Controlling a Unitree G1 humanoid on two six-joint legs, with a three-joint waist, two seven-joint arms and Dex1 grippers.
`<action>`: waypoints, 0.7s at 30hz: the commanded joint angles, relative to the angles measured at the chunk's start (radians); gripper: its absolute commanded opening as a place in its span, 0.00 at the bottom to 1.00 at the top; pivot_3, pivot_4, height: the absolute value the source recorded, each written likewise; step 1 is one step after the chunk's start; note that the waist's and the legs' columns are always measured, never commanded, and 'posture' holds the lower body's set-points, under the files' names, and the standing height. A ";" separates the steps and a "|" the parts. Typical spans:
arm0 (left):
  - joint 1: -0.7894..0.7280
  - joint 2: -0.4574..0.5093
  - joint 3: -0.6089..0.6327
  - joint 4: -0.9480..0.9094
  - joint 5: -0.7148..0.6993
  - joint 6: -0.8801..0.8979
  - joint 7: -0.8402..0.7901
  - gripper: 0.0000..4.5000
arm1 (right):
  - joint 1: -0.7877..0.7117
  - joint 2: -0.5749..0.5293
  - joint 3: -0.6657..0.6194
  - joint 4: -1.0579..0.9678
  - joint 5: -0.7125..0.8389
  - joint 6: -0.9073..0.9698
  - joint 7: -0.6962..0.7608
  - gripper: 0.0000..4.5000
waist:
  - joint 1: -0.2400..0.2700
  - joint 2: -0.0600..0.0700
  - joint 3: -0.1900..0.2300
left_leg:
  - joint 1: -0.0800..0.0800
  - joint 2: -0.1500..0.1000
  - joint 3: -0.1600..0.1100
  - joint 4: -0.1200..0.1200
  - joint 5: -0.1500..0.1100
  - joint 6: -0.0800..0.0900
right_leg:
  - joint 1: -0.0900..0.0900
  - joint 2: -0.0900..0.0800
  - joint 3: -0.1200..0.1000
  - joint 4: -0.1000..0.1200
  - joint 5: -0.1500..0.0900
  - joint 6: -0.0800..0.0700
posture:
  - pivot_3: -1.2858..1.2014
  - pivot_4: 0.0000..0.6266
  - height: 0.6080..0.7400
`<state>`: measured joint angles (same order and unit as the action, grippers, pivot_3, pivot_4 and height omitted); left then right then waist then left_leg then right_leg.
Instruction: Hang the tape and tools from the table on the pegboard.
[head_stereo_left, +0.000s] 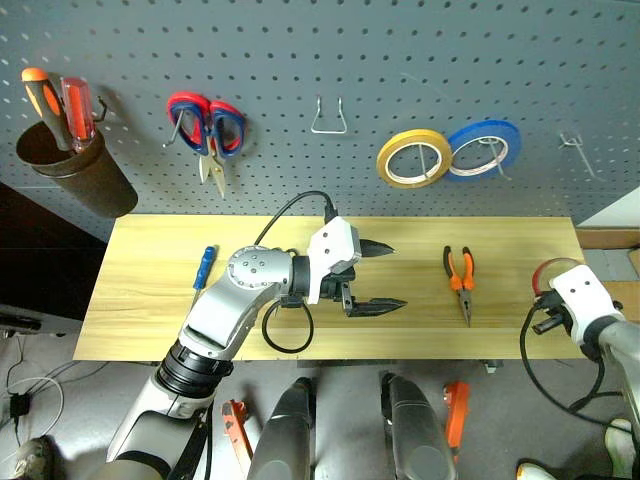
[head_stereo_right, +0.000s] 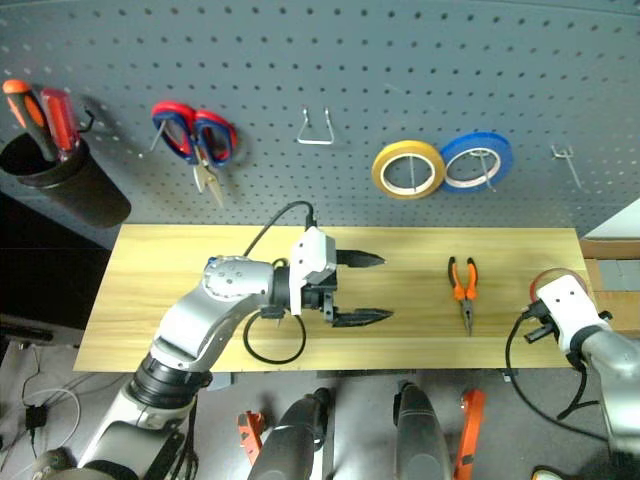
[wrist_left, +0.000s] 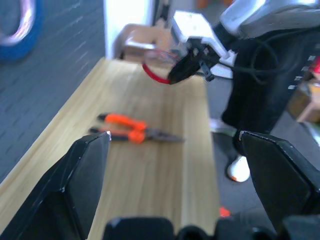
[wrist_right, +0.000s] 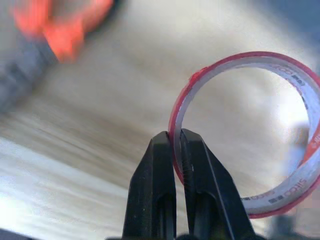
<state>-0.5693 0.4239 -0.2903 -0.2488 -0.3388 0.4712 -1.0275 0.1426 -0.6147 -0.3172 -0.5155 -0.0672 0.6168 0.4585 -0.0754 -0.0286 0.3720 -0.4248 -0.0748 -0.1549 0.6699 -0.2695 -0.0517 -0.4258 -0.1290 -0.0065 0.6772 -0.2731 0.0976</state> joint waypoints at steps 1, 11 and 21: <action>-0.016 -0.016 0.000 -0.041 -0.038 -0.030 -0.031 1.00 | 0.021 0.038 0.002 -0.198 -0.079 0.022 -0.101 0.01 | -0.009 0.000 0.000 | 0.001 0.000 0.000 0.002 0.000 0.000 | 0.001 0.000 0.000 0.001 0.000 0.000 | 0.42 0.58 1.00; -0.050 -0.047 -0.016 0.006 -0.010 -0.093 -0.035 1.00 | -0.313 0.040 -0.005 -0.057 -0.043 -0.068 -0.146 0.01 | -0.019 0.000 0.000 | 0.007 0.001 0.001 0.006 -0.001 0.003 | 0.006 0.002 0.003 0.004 0.003 -0.002 | 0.43 0.57 1.00; -0.042 -0.035 -0.010 0.007 0.004 -0.099 0.001 1.00 | -0.549 0.033 -0.030 0.346 0.083 -0.217 -0.122 0.01 | -0.015 0.000 0.000 | 0.006 0.001 0.005 0.006 0.000 0.001 | 0.004 0.001 0.003 0.001 0.003 -0.002 | 0.44 0.55 1.00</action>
<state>-0.6128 0.3906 -0.3083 -0.2193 -0.3318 0.3871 -1.0320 -0.3904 -0.5735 -0.3302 -0.1856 -0.0077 0.4495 0.3321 -0.0907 -0.0285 0.3721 -0.4190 -0.0739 -0.1494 0.6756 -0.2692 -0.0505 -0.4216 -0.1285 -0.0030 0.6788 -0.2703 0.0955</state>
